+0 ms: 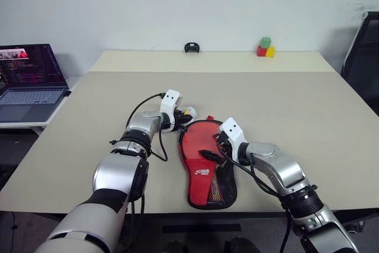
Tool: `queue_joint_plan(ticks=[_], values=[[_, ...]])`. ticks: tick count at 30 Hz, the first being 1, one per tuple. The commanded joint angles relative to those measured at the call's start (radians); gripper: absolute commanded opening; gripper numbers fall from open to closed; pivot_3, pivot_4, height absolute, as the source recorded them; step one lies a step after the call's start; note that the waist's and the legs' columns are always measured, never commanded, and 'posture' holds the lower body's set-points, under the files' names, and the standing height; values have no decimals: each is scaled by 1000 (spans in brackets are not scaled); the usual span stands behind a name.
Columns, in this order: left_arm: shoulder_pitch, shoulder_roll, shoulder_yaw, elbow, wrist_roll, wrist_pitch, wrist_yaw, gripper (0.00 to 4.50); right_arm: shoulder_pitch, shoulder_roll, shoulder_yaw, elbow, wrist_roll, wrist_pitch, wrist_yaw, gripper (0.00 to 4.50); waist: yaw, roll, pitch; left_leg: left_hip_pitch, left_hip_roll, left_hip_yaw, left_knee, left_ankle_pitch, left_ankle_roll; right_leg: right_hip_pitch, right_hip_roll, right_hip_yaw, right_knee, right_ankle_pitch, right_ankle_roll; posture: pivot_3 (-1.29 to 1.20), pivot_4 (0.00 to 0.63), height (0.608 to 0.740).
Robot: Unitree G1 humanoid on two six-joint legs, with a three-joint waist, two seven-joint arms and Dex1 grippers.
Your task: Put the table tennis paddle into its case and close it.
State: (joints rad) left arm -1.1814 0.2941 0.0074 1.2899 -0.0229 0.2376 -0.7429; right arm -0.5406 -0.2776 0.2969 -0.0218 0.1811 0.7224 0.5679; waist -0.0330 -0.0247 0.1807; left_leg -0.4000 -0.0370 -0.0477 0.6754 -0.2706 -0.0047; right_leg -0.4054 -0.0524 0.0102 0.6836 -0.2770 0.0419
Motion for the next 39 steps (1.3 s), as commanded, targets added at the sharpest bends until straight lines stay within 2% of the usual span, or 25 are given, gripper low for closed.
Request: queue_joint_plan(ticks=[1, 8, 17, 27, 39], values=[[-60, 20, -2, -3, 26, -26, -3, 200, 29, -27, 30, 36, -44, 29, -9, 4500, 1, 0, 0, 0, 0, 0, 0, 0, 0, 0, 0, 0, 0, 0, 0, 0, 150, 740], [-138, -36, -39, 29, 111, -119, 95, 198, 88, -27, 62, -11, -39, 84, 8, 4500, 6, -3, -2, -1, -2, -2, 1, 0, 0, 1, 0, -2, 0, 0, 0, 0, 150, 740], [-149, -101, -51, 50, 174, -180, 166, 198, 127, -19, 70, -41, -52, 104, -15, 4500, 4, -3, -2, 0, -2, -2, 1, 0, 0, 1, 0, -2, 0, 0, 0, 0, 150, 740], [-196, -220, -110, 72, 284, -274, 313, 198, 210, 58, 90, -105, -55, 146, -95, 4500, 5, -6, -7, 0, -2, -2, 0, 0, 0, 1, 0, -2, 0, 0, 0, 0, 150, 740], [-288, -309, -175, 84, 409, -360, 425, 197, 327, 126, 117, -188, -65, 190, -173, 4500, 13, -7, -10, 0, -3, -4, 1, 0, 0, 3, 1, -4, 0, 0, 2, 0, 150, 740]])
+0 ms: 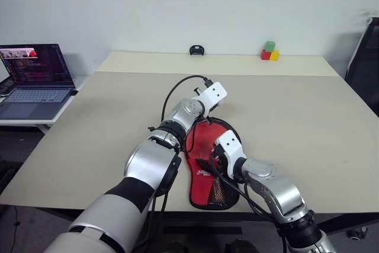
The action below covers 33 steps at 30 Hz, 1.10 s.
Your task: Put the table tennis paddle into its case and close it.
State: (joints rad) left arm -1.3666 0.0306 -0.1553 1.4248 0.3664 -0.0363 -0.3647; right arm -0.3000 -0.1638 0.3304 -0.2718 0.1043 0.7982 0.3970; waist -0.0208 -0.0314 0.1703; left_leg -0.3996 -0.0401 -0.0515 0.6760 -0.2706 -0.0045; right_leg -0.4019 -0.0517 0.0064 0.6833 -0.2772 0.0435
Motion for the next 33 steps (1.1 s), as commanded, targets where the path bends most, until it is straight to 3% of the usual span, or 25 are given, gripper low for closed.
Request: queue_joint_plan(ticks=[1, 9, 17, 22, 31, 33], values=[[-112, -56, -14, -50, 25, -91, 54, 197, 96, 19, 88, 53, 10, 119, -10, 4500, 4, 0, 0, 0, 0, 0, 0, 0, 0, 0, 0, 0, 0, 0, 0, 0, 150, 740], [-164, -146, -49, -45, 88, -121, 103, 197, 138, 33, 110, 17, 7, 135, -39, 4500, 23, 0, 0, 1, -1, -5, 1, 0, 0, 6, -1, -7, -3, 0, 1, 0, 150, 740], [-151, -156, -79, -39, 139, -102, 144, 197, 149, 36, 111, 20, 10, 129, -51, 4500, 23, 0, 0, 2, -1, -11, 1, 1, 0, 10, -2, -14, -4, -1, 1, 0, 150, 740], [-74, -159, -122, -32, 171, -92, 66, 197, 146, 47, 115, 32, 9, 121, -57, 4500, 22, 1, 0, 4, -1, -12, 1, 1, 0, 13, -2, -15, -4, -1, 2, 0, 150, 740], [-47, -131, -136, -31, 186, -79, 53, 3372, 135, 46, 117, 41, 9, 116, -50, 4500, 15, 3, -2, 5, -1, -12, 1, 0, 0, 13, -2, -14, -4, -2, 2, 0, 150, 740], [-41, -124, -137, -31, 188, -77, 49, 3372, 128, 46, 116, 47, 9, 114, -47, 4500, 13, 5, -5, 6, -1, -12, 0, 0, 0, 14, -2, -14, -4, -2, 2, 0, 150, 740]])
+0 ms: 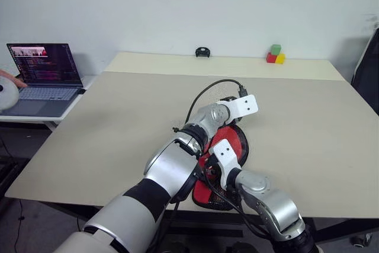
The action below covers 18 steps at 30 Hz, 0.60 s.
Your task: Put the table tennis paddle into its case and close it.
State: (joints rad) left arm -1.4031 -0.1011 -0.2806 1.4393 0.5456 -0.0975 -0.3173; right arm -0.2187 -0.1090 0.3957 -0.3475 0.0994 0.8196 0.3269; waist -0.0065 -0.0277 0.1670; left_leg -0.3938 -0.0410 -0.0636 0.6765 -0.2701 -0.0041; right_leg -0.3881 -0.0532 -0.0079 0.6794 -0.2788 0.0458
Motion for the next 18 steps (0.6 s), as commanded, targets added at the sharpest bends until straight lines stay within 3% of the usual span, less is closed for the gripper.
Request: queue_joint_plan(ticks=[1, 10, 18], values=[[-2, 11, -2, -46, -1, -15, -3, 3372, 40, -11, 49, 127, 14, 91, 26, 4500, -3, 2, -2, 0, 0, 0, 0, 0, 0, 0, 0, 0, 0, 0, 0, 0, 150, 740], [-37, 76, 171, -75, -176, -50, -43, 3372, -17, -34, 22, 171, 13, 74, 67, 4500, -25, 5, -4, 4, 0, 0, 0, 0, 0, 2, 0, 0, 1, -1, 2, 0, 150, 740], [37, 200, 315, -187, -392, -153, -337, 3372, -32, -109, -16, 70, 78, 95, 162, 4500, -23, 5, -4, 4, 0, 0, -1, 0, 0, 3, 0, 0, 0, 0, 0, 0, 150, 740]])
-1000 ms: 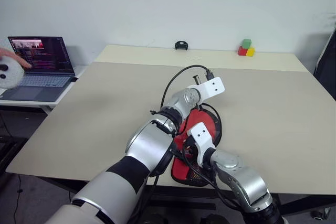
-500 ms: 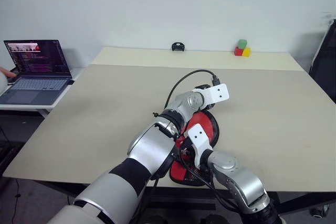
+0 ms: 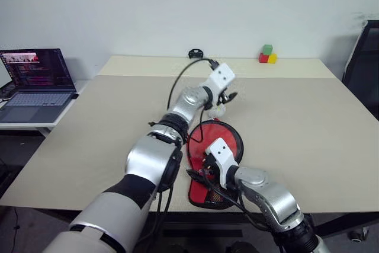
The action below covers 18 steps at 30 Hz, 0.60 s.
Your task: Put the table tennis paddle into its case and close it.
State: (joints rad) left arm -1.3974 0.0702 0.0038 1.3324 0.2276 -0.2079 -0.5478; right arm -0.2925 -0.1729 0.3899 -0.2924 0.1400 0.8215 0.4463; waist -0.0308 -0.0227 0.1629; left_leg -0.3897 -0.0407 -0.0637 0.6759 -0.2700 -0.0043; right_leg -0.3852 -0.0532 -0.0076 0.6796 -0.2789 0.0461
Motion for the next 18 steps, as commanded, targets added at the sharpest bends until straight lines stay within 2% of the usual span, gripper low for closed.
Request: queue_joint_plan(ticks=[1, 4, 6, 8, 12, 18], values=[[62, 47, 30, -113, -88, -59, -146, 3372, 43, -58, -19, -11, 53, 100, 57, 4500, 2, 0, 0, 0, 0, 0, 0, 0, 0, 0, 0, 0, 0, 0, 0, 0, 150, 740], [146, 80, 47, -229, -154, -25, -220, 3372, 41, -98, -42, -65, 95, 116, 97, 4500, 2, 1, 0, -1, 0, 0, 0, 0, 0, 0, 0, 0, -1, 0, 0, 0, 150, 740], [296, 120, 80, -459, -239, 120, -266, 3372, 28, -127, -100, -132, 149, 138, 126, 4500, 0, 1, 0, -2, 0, 0, 0, 0, 0, -1, 0, 0, -1, 0, 0, 0, 150, 740], [446, 154, 65, -702, -273, 211, -297, 3372, 11, -136, -158, -183, 205, 176, 137, 4500, -4, 2, 1, -4, 1, 0, -1, 0, 0, -3, -1, 1, -1, 0, 0, 0, 150, 740], [662, 166, 14, -1070, -347, 423, -315, 3372, -24, -180, -265, -252, 306, 249, 167, 4500, 4, 3, 2, -8, 2, -3, 0, 0, 0, -6, -2, 2, -1, 0, -1, 0, 150, 740], [838, 228, -77, -1327, -417, 592, -393, 3372, -76, -325, -426, -282, 448, 317, 248, 4500, 25, 3, 2, -9, 1, -5, 1, 0, 0, -3, -3, 0, -3, 0, -2, 0, 150, 740]])
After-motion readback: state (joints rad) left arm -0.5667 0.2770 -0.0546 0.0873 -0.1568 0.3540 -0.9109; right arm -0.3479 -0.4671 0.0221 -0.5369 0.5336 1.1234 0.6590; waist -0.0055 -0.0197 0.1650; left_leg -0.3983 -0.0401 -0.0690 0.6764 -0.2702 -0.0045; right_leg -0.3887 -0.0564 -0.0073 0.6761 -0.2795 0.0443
